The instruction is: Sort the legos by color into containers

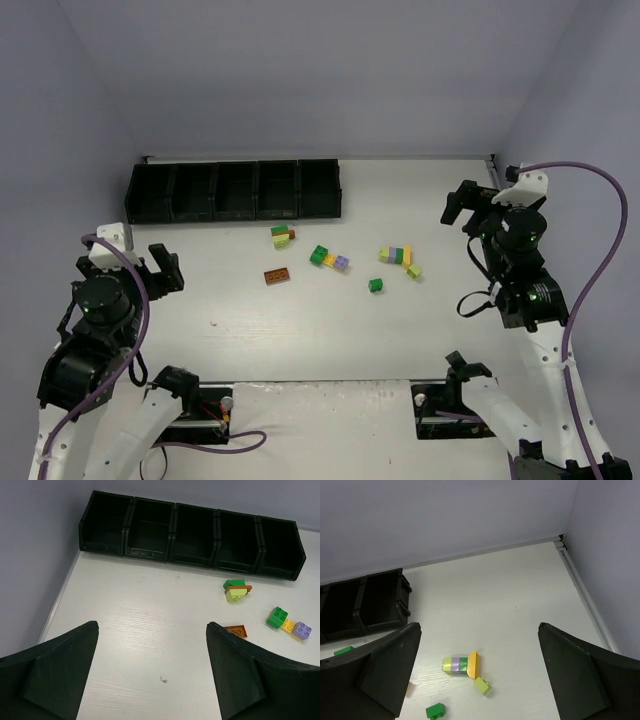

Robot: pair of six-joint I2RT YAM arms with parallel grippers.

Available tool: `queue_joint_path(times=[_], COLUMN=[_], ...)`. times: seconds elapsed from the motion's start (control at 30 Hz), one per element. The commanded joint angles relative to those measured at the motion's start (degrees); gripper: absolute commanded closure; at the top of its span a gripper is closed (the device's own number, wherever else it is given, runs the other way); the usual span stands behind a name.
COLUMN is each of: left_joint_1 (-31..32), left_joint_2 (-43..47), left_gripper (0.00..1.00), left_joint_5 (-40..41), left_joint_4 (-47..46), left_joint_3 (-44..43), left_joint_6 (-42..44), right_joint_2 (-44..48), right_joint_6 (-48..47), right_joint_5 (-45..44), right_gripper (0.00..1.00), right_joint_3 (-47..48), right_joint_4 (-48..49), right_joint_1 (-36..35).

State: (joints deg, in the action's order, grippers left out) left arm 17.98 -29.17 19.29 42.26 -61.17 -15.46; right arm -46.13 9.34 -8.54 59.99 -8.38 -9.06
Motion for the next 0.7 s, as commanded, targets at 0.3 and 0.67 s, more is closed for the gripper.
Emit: queue_joint_path(times=[0.3,0.67], left_joint_1=[-0.31,9.44], left_joint_2=[-16.08,-38.31], left_gripper=[0.18,0.18], left_joint_5=[-18.74,-30.62], left_joint_4=[-1.74,-14.22], left_joint_3=[-2.47,-1.41], left_joint_6=[2.81,15.28], right_joint_2=[-3.09,-5.64], right_joint_6=[1.64,2.61], right_joint_5=[4.22,13.1], right_gripper=[0.0,0.0], right_joint_3=[-0.4,-1.19], right_joint_4=[2.93,2.05], right_joint_1=[-0.17,-0.26])
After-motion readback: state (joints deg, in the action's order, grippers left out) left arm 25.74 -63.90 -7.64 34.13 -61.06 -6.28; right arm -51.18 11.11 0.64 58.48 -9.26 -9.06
